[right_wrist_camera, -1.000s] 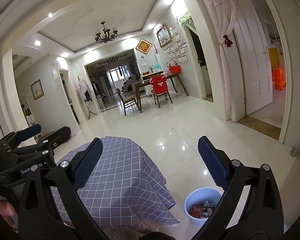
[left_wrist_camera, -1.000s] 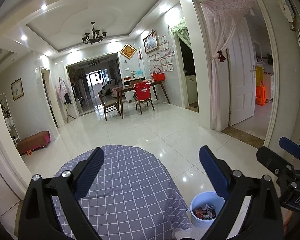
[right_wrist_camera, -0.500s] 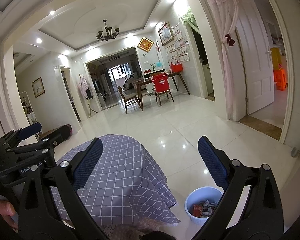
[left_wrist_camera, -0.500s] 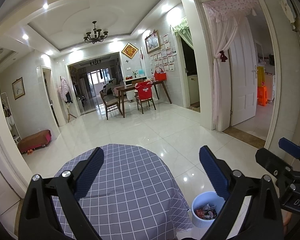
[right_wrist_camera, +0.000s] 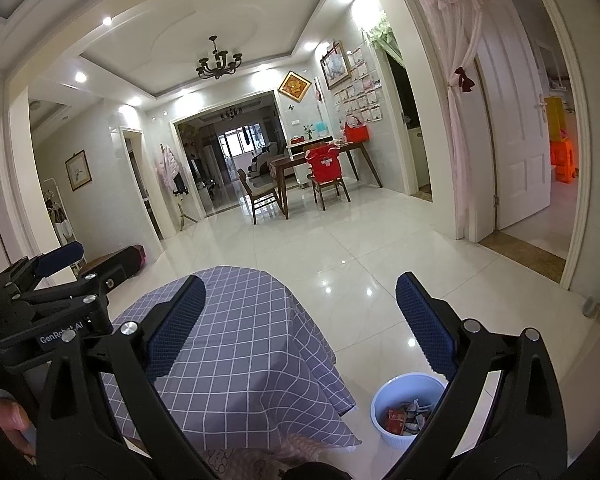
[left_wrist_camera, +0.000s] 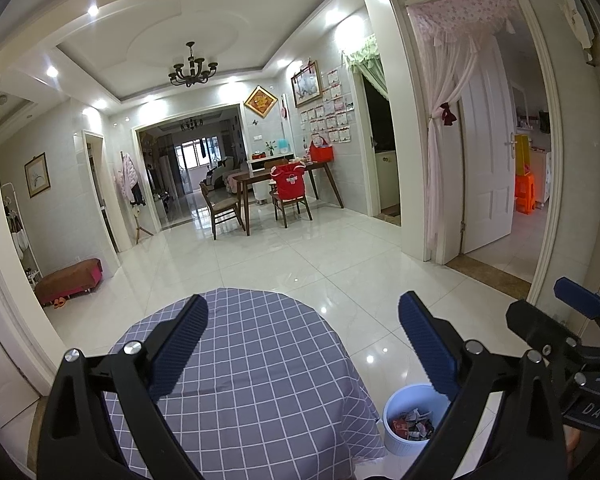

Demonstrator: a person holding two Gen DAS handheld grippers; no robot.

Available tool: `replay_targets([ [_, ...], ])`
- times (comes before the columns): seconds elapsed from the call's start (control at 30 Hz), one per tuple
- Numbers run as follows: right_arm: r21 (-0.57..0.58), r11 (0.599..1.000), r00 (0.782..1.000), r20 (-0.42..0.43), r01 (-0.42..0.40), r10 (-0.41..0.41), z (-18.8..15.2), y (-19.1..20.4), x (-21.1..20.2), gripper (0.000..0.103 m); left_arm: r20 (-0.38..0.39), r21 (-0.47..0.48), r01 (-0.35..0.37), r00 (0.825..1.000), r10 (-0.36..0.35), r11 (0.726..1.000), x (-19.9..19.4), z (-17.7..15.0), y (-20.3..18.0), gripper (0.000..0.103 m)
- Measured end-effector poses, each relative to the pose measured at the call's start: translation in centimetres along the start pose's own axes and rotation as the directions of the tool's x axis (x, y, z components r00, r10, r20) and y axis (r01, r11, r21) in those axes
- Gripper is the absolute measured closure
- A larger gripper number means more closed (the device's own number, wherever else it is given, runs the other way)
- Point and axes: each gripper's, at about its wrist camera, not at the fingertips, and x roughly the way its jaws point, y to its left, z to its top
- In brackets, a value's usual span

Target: Collect trash

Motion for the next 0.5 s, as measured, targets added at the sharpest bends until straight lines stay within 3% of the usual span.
replay_targets([
  [0.5,-0.024,1.0,0.999,-0.032,-0.01,0.009,0.2,0.5,1.2,0.009,-0.031,-0.014,0.003,0.999,-0.003,1.0,1.0,0.9,0.0,0.009],
])
